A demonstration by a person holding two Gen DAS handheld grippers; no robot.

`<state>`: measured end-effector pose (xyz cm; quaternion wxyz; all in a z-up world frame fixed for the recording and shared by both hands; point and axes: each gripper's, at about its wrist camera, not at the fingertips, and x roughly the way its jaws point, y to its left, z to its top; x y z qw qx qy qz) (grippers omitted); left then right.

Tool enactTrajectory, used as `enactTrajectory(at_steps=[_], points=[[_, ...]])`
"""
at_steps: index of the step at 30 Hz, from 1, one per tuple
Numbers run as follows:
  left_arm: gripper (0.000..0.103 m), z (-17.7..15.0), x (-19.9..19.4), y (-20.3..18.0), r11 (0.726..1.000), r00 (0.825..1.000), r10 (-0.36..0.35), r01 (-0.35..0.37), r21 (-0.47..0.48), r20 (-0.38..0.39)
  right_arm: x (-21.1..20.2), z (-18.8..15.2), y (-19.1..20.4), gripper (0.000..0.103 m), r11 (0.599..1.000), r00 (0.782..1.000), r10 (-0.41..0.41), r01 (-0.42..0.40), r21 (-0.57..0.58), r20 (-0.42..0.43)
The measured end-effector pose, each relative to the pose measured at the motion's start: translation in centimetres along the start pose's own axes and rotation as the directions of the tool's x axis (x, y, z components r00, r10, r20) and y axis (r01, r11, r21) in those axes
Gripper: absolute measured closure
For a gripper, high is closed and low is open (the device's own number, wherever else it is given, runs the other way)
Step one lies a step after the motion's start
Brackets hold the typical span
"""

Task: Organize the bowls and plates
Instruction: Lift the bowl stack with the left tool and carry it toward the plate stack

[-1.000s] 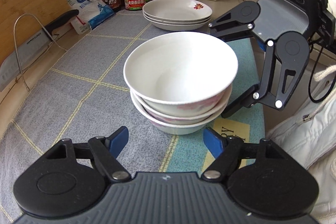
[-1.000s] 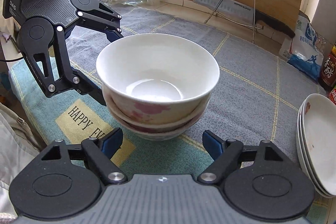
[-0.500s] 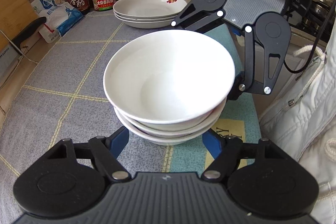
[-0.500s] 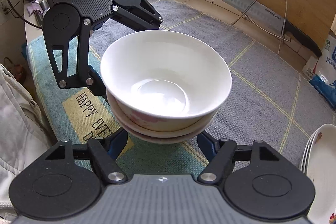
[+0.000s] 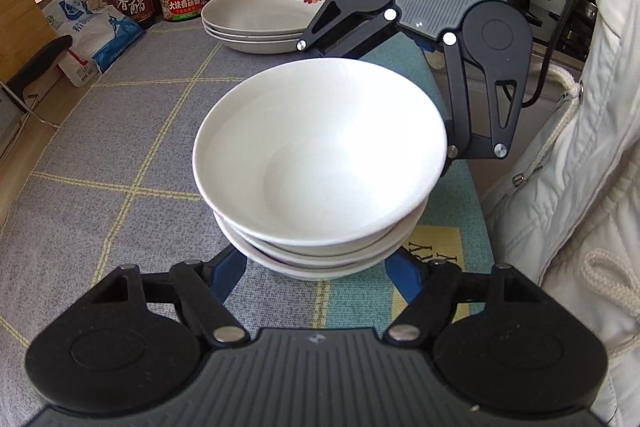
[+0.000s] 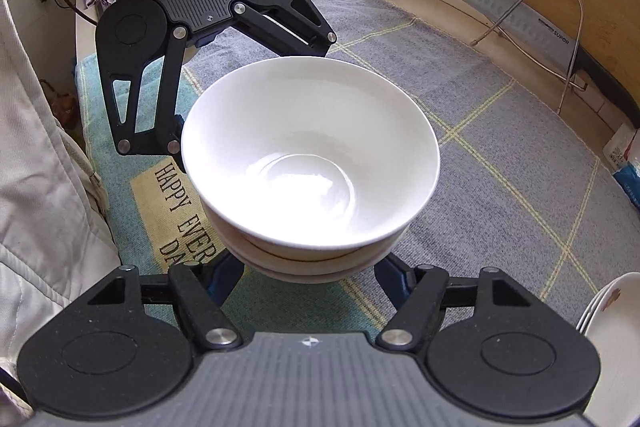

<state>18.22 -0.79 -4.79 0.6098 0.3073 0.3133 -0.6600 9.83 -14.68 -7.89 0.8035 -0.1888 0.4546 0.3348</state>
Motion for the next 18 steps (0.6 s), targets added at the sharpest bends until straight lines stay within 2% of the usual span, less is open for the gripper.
enactTrajectory(at_steps=[13,18], points=[[0.027,0.53,-0.29,-0.72,0.999,0.999,0.037,-0.038,0.027,0.015,-0.59,-0.46,0.07,0.027,0.999,0.999,-0.048,0.048,-0.006,0.006],[0.027,0.54,0.12,-0.7,0.999,1.0,0.026,-0.026,0.028,0.007,-0.49,-0.93,-0.02,0.027,0.999,0.999,-0.045,0.045,-0.006,0.0]])
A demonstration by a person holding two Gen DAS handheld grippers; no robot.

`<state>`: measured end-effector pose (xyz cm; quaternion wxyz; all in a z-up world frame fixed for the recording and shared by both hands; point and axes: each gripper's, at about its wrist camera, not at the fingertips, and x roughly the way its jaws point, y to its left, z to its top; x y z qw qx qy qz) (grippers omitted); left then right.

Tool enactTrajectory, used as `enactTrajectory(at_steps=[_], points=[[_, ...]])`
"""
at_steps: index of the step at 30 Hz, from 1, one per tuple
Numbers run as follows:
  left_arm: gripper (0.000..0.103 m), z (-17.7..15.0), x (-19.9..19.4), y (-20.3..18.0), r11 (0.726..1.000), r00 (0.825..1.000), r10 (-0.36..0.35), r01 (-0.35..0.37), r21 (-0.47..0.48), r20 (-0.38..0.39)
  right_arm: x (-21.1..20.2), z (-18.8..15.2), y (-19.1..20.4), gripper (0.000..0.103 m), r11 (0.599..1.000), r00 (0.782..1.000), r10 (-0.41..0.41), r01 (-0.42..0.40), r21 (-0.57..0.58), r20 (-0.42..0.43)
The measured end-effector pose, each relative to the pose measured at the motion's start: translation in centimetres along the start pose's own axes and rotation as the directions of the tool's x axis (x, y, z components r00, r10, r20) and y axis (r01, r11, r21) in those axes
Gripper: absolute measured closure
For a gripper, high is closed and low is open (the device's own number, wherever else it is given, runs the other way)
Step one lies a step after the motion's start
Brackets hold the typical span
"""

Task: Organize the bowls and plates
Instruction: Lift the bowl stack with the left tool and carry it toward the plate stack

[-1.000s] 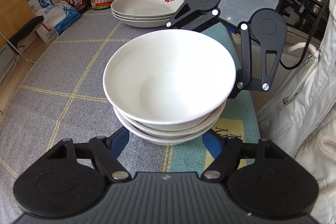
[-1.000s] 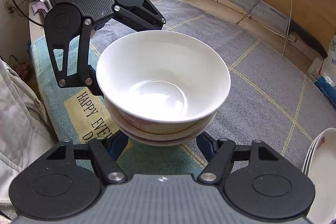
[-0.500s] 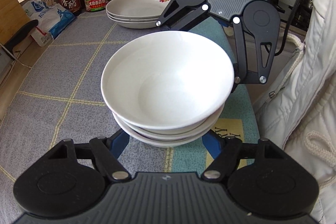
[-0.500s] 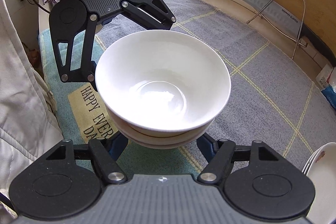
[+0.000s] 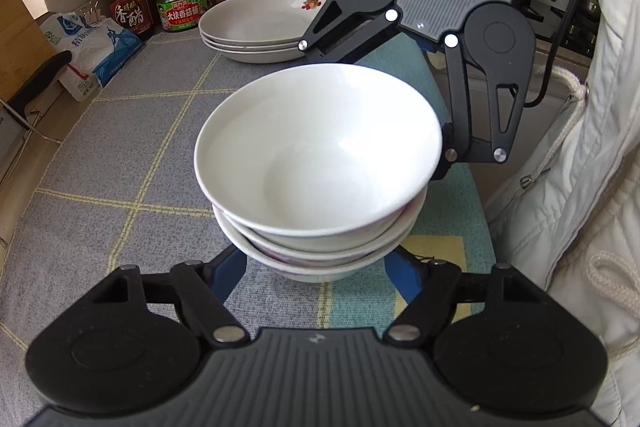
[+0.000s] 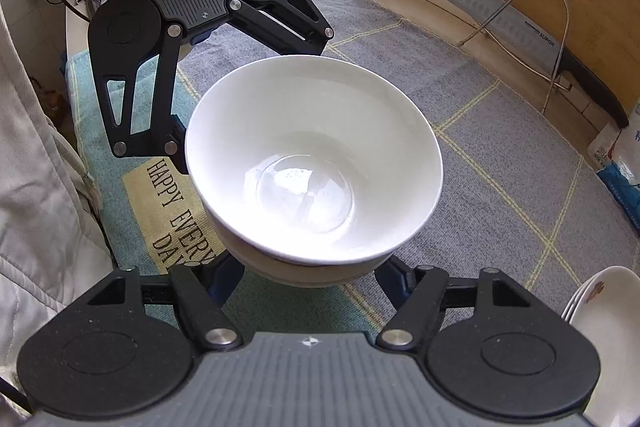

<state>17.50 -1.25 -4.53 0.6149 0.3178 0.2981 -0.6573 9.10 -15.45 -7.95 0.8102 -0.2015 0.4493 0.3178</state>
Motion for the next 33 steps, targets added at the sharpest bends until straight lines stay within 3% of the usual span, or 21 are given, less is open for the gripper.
enactTrajectory(at_steps=[7,11,17,21,33], points=[[0.027,-0.2,-0.1,0.3,1.0,1.0,-0.022,0.023,-0.007,0.006,-0.3,-0.1,-0.3,0.026,0.999,1.0,0.029,-0.029,0.012,0.012],[0.025,-0.3,-0.1,0.3,1.0,0.999,-0.02,0.02,-0.017,0.03,-0.5,-0.1,-0.3,0.014,0.997,0.998,0.041,-0.044,0.058,0.054],[0.023,-0.5,-0.3,0.6,0.998,0.998,-0.038,0.041,-0.038,0.054,-0.2,0.1,-0.1,0.014,0.999,0.999,0.011,-0.013,0.047,0.042],[0.016,-0.5,-0.1,0.6,0.998,0.996,-0.06,0.062,-0.026,0.07,-0.2,0.0,0.0,0.014,1.0,0.999,-0.002,0.001,0.031,0.032],[0.015,-0.5,-0.1,1.2,0.996,0.991,-0.082,0.084,-0.016,0.105,0.0,0.2,-0.1,0.016,0.999,1.0,-0.012,0.01,0.051,0.024]])
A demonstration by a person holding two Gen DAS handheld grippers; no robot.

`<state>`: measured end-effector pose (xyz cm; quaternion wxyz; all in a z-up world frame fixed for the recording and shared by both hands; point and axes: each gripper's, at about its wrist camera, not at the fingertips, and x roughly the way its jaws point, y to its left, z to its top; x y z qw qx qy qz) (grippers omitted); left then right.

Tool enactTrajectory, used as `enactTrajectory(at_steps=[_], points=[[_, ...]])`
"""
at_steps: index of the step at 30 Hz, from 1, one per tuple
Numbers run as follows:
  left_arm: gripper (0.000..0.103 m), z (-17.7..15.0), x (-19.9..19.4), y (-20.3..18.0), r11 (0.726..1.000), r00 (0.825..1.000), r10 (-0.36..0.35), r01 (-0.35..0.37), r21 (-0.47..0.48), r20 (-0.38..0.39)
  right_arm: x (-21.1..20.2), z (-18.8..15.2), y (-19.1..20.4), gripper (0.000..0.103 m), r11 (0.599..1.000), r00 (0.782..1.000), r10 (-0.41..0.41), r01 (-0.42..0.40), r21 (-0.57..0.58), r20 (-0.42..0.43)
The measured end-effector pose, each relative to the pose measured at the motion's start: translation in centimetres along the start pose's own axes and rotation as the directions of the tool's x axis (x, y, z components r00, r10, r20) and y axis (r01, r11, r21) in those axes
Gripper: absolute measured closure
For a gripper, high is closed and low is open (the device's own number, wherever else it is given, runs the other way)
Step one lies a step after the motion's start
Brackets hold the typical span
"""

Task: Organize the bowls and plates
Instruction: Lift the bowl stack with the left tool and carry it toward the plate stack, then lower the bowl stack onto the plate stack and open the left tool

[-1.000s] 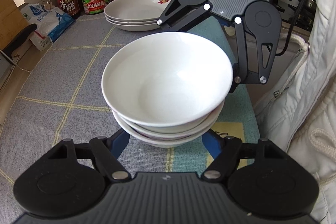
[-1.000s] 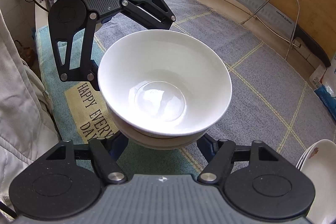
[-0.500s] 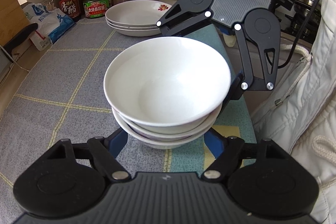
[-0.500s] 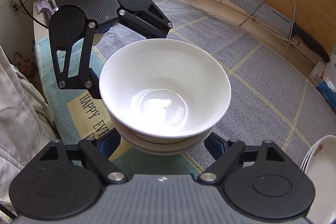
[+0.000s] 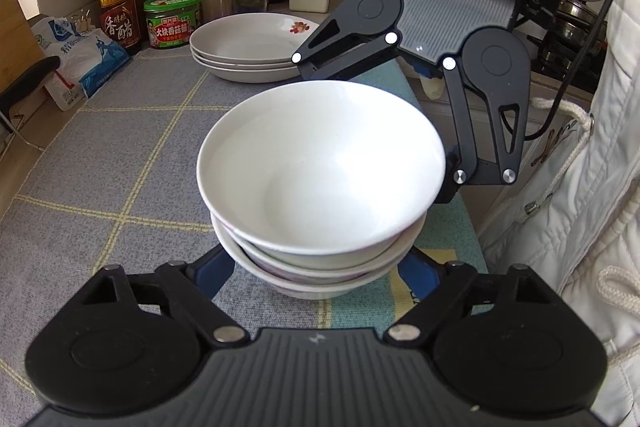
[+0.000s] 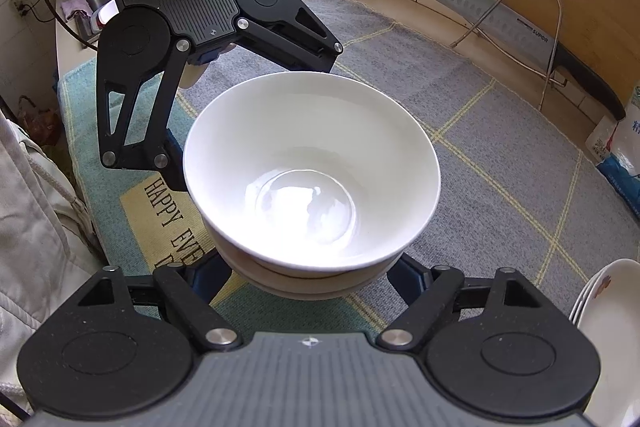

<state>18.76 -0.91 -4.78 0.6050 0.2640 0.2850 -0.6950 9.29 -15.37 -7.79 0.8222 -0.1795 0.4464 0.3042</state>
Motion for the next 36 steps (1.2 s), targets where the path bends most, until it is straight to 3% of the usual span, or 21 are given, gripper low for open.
enactTrajectory(at_steps=[14,28,36], points=[[0.015,2.3,0.0,-0.5,0.999,0.999,0.034,-0.034,0.004,-0.005,-2.8,-0.5,-1.6,0.016,1.0,1.0,-0.004,0.004,-0.024,0.013],[0.015,11.2,4.8,-0.2,0.994,0.994,0.104,-0.106,0.04,0.04,-9.3,-3.9,-10.3,0.016,0.995,0.997,-0.056,0.06,-0.076,0.056],[0.015,16.0,9.2,1.3,0.992,0.994,0.106,-0.109,0.063,0.039,-11.6,-7.5,-15.7,0.016,0.995,0.995,-0.08,0.084,-0.061,0.064]])
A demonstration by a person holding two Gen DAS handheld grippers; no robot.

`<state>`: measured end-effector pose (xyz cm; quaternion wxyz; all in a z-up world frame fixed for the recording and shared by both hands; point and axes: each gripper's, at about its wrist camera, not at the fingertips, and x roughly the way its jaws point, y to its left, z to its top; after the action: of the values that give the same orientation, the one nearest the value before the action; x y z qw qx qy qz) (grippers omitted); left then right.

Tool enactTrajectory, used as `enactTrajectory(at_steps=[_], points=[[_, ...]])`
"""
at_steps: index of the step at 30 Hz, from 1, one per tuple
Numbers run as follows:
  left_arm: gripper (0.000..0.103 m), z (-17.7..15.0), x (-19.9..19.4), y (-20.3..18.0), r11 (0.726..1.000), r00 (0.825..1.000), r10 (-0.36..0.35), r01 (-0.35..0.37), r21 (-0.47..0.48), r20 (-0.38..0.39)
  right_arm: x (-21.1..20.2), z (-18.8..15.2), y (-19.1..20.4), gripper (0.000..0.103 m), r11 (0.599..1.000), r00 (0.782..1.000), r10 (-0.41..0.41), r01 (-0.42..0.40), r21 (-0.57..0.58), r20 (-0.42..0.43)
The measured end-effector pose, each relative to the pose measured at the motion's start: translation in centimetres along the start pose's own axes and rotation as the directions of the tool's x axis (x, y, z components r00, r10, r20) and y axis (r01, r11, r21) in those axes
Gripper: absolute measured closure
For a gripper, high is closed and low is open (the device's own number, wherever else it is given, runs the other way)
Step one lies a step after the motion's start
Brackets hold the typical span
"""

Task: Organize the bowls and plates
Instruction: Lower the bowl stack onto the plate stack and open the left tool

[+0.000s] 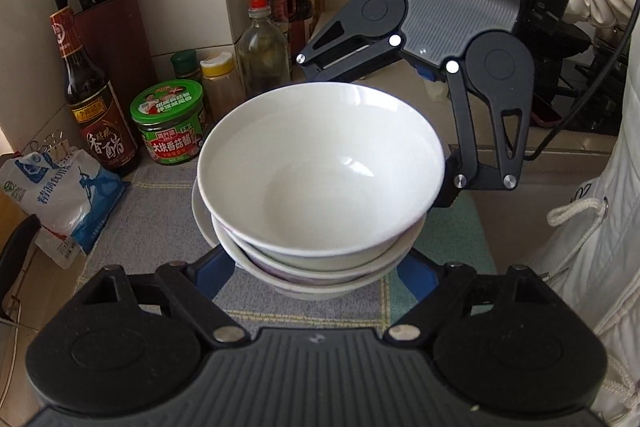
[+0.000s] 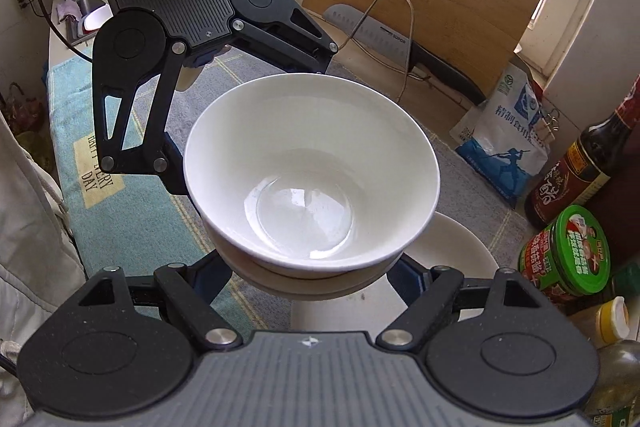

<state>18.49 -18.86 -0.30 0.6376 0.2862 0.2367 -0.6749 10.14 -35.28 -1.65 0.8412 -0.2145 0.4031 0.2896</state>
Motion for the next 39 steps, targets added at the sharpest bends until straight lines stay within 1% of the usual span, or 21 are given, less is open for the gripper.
enactTrajectory(at_steps=[8,15,25,36,39], points=[[0.015,2.6,4.6,1.5,0.999,0.999,-0.032,0.032,0.029,0.001,-0.5,-2.9,-3.3,0.016,0.998,0.999,-0.037,0.038,0.051,-0.018],[0.016,3.5,6.9,2.1,0.999,0.999,-0.038,0.038,0.027,-0.014,0.4,-3.7,-4.8,0.016,0.996,0.999,-0.035,0.037,0.076,-0.021],[0.016,3.2,7.9,3.0,0.999,0.999,-0.04,0.04,0.005,-0.025,1.5,-4.0,-5.6,0.016,0.995,0.999,-0.019,0.022,0.093,-0.03],[0.015,3.1,8.4,3.4,0.999,0.998,-0.049,0.049,-0.006,-0.027,2.0,-4.3,-5.9,0.016,0.994,0.999,-0.029,0.033,0.101,-0.036],[0.014,3.0,8.2,3.1,1.0,0.999,-0.029,0.029,0.003,-0.017,2.0,-4.4,-6.0,0.015,0.993,0.999,-0.028,0.032,0.115,-0.031]])
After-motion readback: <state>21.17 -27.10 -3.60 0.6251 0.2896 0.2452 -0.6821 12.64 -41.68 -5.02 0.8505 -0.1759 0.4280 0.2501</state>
